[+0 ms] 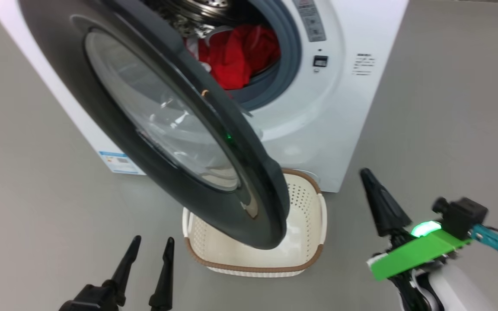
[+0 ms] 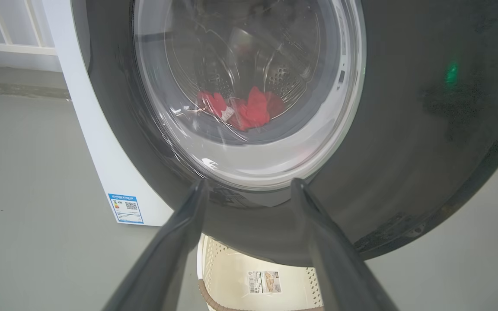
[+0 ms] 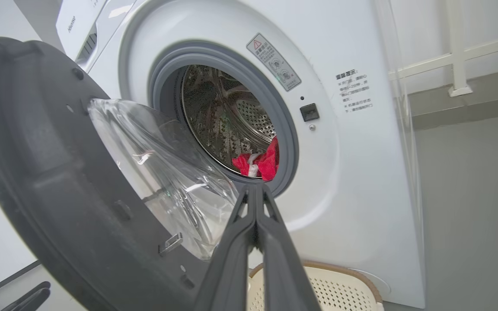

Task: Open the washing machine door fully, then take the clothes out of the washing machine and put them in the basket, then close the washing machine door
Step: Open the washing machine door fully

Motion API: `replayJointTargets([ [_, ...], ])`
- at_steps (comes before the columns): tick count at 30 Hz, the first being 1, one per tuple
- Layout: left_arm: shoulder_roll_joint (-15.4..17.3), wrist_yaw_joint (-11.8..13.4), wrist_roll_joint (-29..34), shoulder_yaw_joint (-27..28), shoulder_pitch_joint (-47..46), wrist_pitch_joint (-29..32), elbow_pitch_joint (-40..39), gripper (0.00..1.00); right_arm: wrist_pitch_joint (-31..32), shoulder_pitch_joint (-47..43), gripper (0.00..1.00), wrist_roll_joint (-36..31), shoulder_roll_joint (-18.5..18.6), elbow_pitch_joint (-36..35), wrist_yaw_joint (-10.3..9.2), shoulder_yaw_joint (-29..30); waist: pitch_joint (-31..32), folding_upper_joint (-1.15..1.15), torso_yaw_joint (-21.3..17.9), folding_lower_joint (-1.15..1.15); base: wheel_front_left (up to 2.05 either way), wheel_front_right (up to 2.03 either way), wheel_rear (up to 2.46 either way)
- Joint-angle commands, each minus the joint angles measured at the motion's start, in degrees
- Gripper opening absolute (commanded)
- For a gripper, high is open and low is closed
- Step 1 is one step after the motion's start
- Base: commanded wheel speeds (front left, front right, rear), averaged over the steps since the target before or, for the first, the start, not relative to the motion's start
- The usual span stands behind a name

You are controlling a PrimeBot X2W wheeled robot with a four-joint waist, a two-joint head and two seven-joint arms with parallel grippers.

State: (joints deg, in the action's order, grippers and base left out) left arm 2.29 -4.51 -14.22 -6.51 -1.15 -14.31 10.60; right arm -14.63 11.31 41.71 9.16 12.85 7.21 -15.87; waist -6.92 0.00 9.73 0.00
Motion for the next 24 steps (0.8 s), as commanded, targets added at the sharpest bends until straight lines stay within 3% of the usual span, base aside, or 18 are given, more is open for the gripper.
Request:
replayJointTargets([
  [1, 0.59, 0.39, -0.25, 1.40, -0.66, -0.69, -1.54, 1.00, -0.37, 2.52, 0.00, 2.41, 0.76, -1.22, 0.28, -2.96, -0.18, 0.00, 1.29, 0.00, 0.00, 0.00, 0.00],
  [12, 0.59, 0.83, -1.72, -0.95, -0.56, -0.69, -1.56, 1.00, -0.37, 9.57, 0.00, 23.83, 6.78, -0.13, 0.28, -17.85, -1.04, 0.00, 6.01, 0.00, 0.00, 0.00, 0.00],
  [24, 0.59, 0.92, -2.49, -1.93, -0.79, -0.69, -1.53, 1.00, -0.37, 11.99, 0.00, 32.46, 9.51, -2.74, 0.28, -27.88, -1.28, 0.00, 8.65, 0.00, 0.00, 0.00, 0.00],
])
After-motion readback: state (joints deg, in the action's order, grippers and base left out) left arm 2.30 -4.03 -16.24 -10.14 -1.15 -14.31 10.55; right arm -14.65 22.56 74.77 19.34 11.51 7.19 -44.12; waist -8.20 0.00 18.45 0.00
